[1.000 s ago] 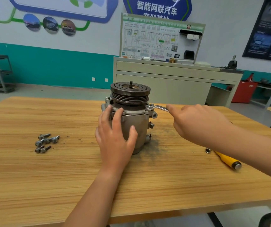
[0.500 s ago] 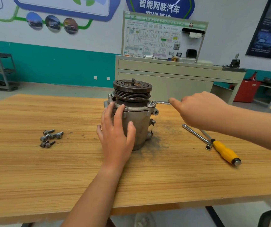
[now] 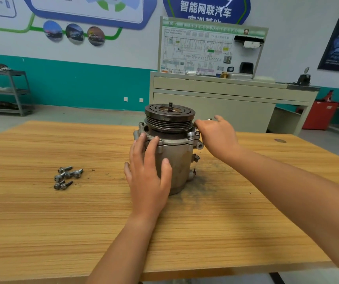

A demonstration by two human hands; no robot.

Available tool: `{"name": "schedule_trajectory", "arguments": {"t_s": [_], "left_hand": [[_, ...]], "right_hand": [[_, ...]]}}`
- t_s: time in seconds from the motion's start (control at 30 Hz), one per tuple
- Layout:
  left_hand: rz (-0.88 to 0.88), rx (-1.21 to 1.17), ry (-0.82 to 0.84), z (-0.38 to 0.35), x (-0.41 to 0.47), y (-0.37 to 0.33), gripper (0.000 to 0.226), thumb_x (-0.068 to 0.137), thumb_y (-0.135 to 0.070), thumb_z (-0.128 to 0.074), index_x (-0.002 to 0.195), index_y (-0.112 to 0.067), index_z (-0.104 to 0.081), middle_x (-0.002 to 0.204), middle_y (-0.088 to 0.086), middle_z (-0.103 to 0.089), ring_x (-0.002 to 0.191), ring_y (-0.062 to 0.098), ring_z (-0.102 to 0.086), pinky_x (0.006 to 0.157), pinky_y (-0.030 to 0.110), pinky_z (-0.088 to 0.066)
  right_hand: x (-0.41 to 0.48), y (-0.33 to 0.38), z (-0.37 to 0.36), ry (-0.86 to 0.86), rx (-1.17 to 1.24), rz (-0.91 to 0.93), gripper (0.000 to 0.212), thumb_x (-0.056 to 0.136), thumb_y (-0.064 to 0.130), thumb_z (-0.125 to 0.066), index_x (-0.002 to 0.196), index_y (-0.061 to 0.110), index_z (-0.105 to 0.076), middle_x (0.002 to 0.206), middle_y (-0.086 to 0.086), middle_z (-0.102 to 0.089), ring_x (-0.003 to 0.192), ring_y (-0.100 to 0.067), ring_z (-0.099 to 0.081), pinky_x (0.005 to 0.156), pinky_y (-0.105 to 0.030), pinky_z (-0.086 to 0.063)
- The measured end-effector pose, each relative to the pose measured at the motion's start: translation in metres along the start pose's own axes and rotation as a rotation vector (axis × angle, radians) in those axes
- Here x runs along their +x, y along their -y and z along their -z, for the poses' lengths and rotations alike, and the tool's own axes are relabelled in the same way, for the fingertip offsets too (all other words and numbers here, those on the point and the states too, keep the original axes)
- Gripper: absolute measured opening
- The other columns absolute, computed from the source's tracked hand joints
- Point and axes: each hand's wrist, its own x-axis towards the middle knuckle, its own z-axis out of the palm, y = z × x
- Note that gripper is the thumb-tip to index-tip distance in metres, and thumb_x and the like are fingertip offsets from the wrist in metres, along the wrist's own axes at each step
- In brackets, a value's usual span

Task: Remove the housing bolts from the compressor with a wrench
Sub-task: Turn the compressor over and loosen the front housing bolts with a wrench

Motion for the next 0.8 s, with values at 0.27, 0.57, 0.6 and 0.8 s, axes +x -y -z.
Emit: {"name": "schedule_trajectory", "arguments": {"t_s": [0.27, 0.57, 0.6, 0.8], "left_hand": [[0.01, -0.028, 0.019, 0.003, 0.0, -0.003, 0.054, 0.086, -0.037, -0.036, 0.134, -0.016, -0.046, 0.149, 0.004, -0.031, 0.139, 0.022, -0.026, 0.107, 0.06, -0.024], [0.007, -0.021, 0.028, 0.005, 0.001, -0.003, 0.056, 0.085, -0.037, -0.035, 0.134, -0.014, -0.047, 0.149, 0.006, -0.032, 0.139, 0.023, -0.027, 0.106, 0.061, -0.024], [0.009, -0.018, 0.03, 0.005, 0.001, -0.003, 0.056, 0.085, -0.037, -0.035, 0.135, -0.015, -0.047, 0.149, 0.005, -0.032, 0.139, 0.023, -0.027, 0.105, 0.063, -0.023], [0.013, -0.008, 0.03, 0.004, 0.001, -0.002, 0.05, 0.088, -0.032, -0.04, 0.135, -0.015, -0.047, 0.149, 0.004, -0.032, 0.139, 0.022, -0.027, 0.102, 0.068, -0.023]], "right_hand": [[-0.046, -0.019, 0.037, -0.101, 0.396, -0.135, 0.019, 0.098, 0.018, -0.036, 0.11, 0.007, -0.046, 0.059, 0.002, -0.046, 0.05, -0.023, -0.045, 0.045, -0.03, -0.03], [-0.07, -0.015, 0.07, 0.284, 0.109, -0.064, 0.022, 0.099, 0.024, -0.03, 0.116, 0.021, -0.042, 0.07, 0.001, -0.05, 0.063, -0.019, -0.049, 0.05, -0.029, -0.035], [-0.068, -0.013, 0.072, 0.301, 0.087, -0.066, 0.022, 0.099, 0.023, -0.03, 0.117, 0.02, -0.042, 0.069, 0.002, -0.048, 0.062, -0.017, -0.047, 0.049, -0.028, -0.034], [-0.059, 0.005, 0.085, 0.31, -0.119, -0.034, 0.027, 0.095, 0.01, -0.034, 0.12, 0.018, -0.04, 0.058, 0.002, -0.037, 0.049, -0.013, -0.035, 0.04, -0.024, -0.024]]}}
